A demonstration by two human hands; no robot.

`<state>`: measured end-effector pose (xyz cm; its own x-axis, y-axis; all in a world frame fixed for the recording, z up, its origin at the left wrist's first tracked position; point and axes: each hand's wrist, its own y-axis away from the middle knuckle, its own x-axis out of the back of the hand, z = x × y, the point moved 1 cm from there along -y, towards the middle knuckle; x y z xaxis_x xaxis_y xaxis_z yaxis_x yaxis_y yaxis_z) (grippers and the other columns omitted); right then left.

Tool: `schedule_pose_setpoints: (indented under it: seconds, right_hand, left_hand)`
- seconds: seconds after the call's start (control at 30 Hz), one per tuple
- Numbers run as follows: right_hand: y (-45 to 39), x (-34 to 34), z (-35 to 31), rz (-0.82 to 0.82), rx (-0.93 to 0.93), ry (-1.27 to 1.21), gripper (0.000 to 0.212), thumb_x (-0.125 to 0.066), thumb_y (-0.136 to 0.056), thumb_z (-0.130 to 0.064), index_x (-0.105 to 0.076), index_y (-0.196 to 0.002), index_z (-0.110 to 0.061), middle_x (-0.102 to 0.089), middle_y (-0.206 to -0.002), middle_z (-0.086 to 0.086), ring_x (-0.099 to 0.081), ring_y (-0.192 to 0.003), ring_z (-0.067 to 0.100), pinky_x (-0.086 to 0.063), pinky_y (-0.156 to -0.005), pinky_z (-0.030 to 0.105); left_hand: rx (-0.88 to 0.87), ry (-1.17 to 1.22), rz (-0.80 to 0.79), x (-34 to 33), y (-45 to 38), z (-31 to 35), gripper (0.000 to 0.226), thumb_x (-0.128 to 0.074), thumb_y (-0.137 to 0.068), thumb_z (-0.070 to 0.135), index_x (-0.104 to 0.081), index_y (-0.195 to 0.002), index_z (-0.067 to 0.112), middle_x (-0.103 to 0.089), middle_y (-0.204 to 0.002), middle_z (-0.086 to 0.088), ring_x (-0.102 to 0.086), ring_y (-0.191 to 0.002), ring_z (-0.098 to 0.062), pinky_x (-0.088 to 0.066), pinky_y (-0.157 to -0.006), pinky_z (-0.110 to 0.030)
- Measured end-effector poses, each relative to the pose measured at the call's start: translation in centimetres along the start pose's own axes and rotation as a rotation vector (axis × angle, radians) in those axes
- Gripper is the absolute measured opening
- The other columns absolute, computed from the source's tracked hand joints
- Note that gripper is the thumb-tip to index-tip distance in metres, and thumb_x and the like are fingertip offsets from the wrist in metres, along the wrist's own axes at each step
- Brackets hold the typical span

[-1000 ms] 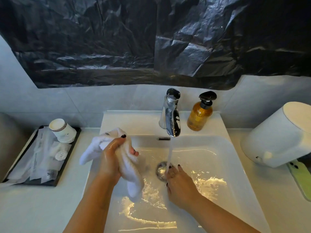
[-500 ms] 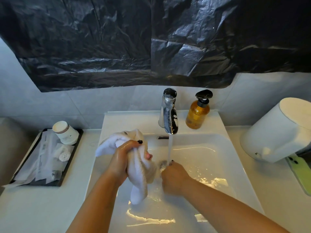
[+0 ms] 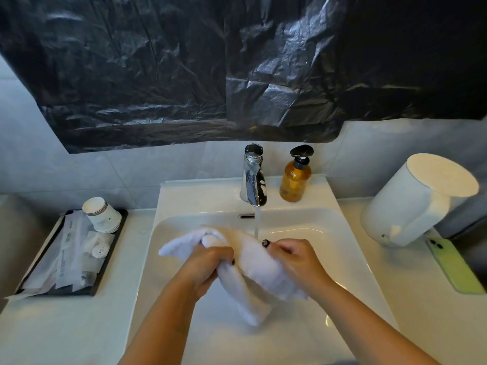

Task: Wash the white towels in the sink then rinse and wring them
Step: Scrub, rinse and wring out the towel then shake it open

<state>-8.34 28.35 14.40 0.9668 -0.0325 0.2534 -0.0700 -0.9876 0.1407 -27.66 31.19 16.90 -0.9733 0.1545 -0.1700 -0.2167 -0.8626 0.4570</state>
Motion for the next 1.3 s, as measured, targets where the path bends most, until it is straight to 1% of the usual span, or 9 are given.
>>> schedule_pose_setpoints:
  seconds: [0.17,0.3,0.5,0.63,0.73,0.8,0.97,1.13,1.3]
  right_hand:
    - [1.0,-0.3,1.0,-0.115,-0.130,0.069,0.033,-0.070,-0.067,-0.053,-0.064,-0.077,-0.021,-0.058,-0.062,-0.008,-0.049,-0.059,0.009,-0.037,-0.058,0.026]
    - [1.4,-0.4,2.0,-0.054,0.038,0.209,0.031,-0.073,-0.083,-0.025,-0.050,-0.061,-0.028,-0.049,-0.054,-0.016,-0.040,-0.054,0.002,-0.032,-0.055,0.023]
    - [0.8,0.9,1.9,0.240,0.007,0.006,0.008,-0.063,-0.092,-0.021,-0.059,-0.089,-0.026,-0.055,-0.068,0.009,-0.048,-0.060,0.022,-0.038,-0.058,0.023]
    - [1.0,0.5,3.1,0.178,-0.109,0.333,0.021,-0.069,-0.084,-0.041,-0.055,-0.087,-0.026,-0.054,-0.070,-0.005,-0.052,-0.066,0.016,-0.039,-0.054,0.027]
    - [1.5,0.0,4.8,-0.042,-0.221,0.701,0.054,-0.075,-0.064,-0.065,-0.051,-0.100,-0.033,-0.048,-0.101,-0.010,-0.055,-0.083,0.013,-0.040,-0.061,0.024]
    - [1.4,-0.2,5.7,-0.112,-0.214,0.860,0.045,-0.070,-0.074,-0.060,-0.055,-0.105,-0.030,-0.037,-0.105,-0.008,-0.053,-0.080,0.013,-0.040,-0.062,0.023]
    - [1.0,-0.4,6.3,-0.105,-0.069,1.111,0.023,-0.043,-0.101,-0.027,-0.063,-0.103,-0.015,-0.054,-0.110,0.000,-0.053,-0.102,0.020,-0.033,-0.074,0.027]
    - [1.6,0.4,4.5,0.048,-0.123,0.454,0.020,-0.043,-0.101,-0.017,-0.044,-0.082,-0.013,-0.053,-0.076,0.003,-0.044,-0.064,0.013,-0.035,-0.058,0.024]
    - [2.5,0.9,2.2,0.065,-0.086,0.180,0.016,-0.064,-0.089,-0.010,-0.053,-0.077,-0.015,-0.059,-0.069,0.000,-0.053,-0.063,0.011,-0.043,-0.063,0.025]
  left_hand:
    - [-0.068,0.025,-0.124,-0.9,1.3,-1.3,0.022,-0.050,-0.050,-0.004,-0.062,-0.058,0.013,-0.061,-0.071,-0.013,-0.068,-0.078,-0.027,-0.053,-0.071,-0.040]
    - [-0.137,-0.086,-0.182,-1.3,1.3,-0.7,0.021,-0.052,-0.050,-0.004,-0.061,-0.060,0.012,-0.060,-0.078,-0.018,-0.065,-0.081,-0.031,-0.052,-0.071,-0.042]
    - [0.125,-0.404,0.042,0.1,-0.1,-2.7,0.016,-0.055,-0.045,0.014,-0.059,-0.061,0.012,-0.054,-0.068,-0.008,-0.053,-0.073,-0.023,-0.042,-0.065,-0.030]
    - [0.236,-0.812,0.256,1.7,-0.6,-4.0,0.027,-0.067,-0.065,0.025,-0.059,-0.082,0.007,-0.053,-0.072,-0.003,-0.051,-0.068,-0.020,-0.039,-0.056,-0.026]
    - [0.225,-1.012,0.328,2.9,-0.6,-5.1,0.031,-0.063,-0.081,0.033,-0.054,-0.101,0.011,-0.053,-0.080,0.002,-0.055,-0.079,-0.021,-0.043,-0.066,-0.027]
    - [0.222,-1.116,0.350,2.7,-0.7,-5.7,0.046,-0.061,-0.084,0.035,-0.045,-0.120,0.010,-0.055,-0.100,-0.002,-0.056,-0.092,-0.023,-0.045,-0.076,-0.030]
    - [-0.185,-1.562,0.407,0.1,-1.0,-6.4,0.052,-0.057,-0.083,0.022,-0.045,-0.132,0.010,-0.026,-0.155,-0.013,-0.031,-0.142,-0.031,-0.037,-0.112,-0.041]
    - [-0.665,-1.488,0.162,-0.8,-3.5,-6.4,0.068,-0.085,-0.051,0.002,-0.064,-0.115,0.009,-0.066,-0.119,-0.019,-0.066,-0.107,-0.039,-0.057,-0.080,-0.049]
    - [-0.884,-1.468,-0.053,-2.0,-3.8,-4.7,0.030,-0.094,-0.054,0.016,-0.073,-0.075,0.021,-0.065,-0.073,0.003,-0.064,-0.065,-0.022,-0.047,-0.050,-0.031]
